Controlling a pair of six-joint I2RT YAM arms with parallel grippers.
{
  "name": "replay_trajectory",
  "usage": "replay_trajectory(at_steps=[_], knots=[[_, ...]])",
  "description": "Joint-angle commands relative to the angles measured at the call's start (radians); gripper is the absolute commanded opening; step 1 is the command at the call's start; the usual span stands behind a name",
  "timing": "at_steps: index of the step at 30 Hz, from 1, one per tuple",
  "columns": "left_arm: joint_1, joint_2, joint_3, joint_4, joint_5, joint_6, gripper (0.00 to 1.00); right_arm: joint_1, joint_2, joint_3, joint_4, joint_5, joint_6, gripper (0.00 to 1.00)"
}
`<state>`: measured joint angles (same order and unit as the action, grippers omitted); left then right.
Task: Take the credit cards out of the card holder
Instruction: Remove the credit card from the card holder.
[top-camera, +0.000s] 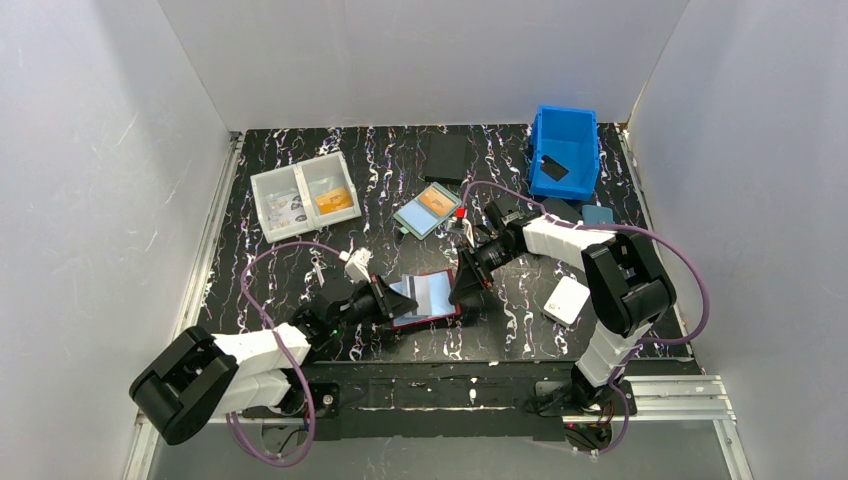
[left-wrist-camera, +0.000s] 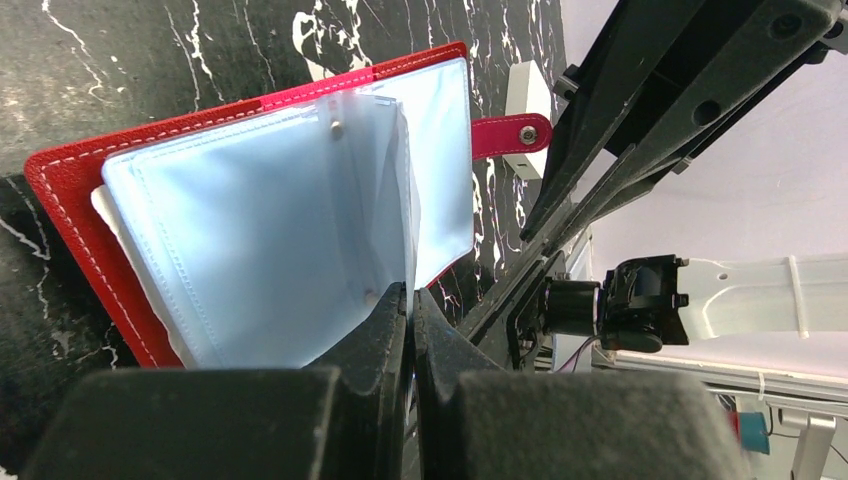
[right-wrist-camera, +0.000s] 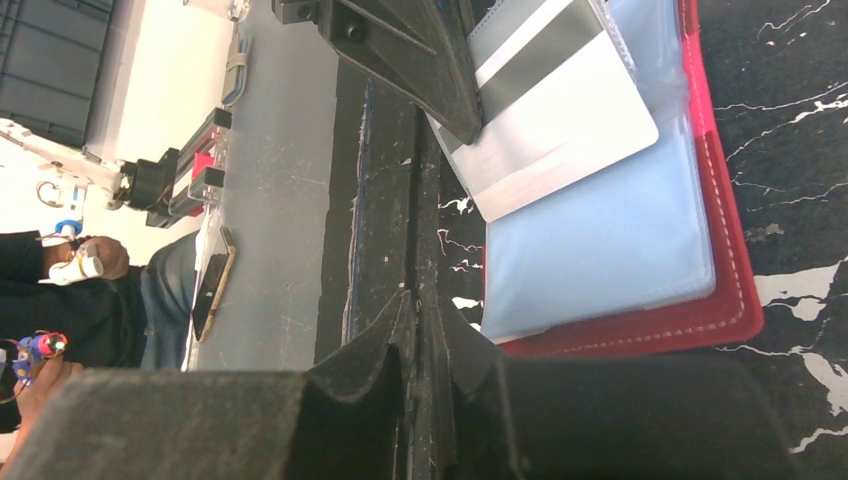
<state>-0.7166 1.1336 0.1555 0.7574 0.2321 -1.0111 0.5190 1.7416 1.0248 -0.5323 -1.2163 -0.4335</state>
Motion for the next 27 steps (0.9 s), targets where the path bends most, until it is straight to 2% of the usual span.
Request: replay_trajectory(at_steps=[1, 27], knots=[[-0.016, 0.024, 0.04, 0.072, -0.006, 0.011, 0.0, -0.002, -0.039, 0.028, -0.021, -0.044, -0.019, 0.21], [-0.033, 0.081, 0.053, 0.118, -0.013, -0.005, 0.0, -0.022, -0.018, 0.047, -0.09, -0.074, -0.089, 0.22]])
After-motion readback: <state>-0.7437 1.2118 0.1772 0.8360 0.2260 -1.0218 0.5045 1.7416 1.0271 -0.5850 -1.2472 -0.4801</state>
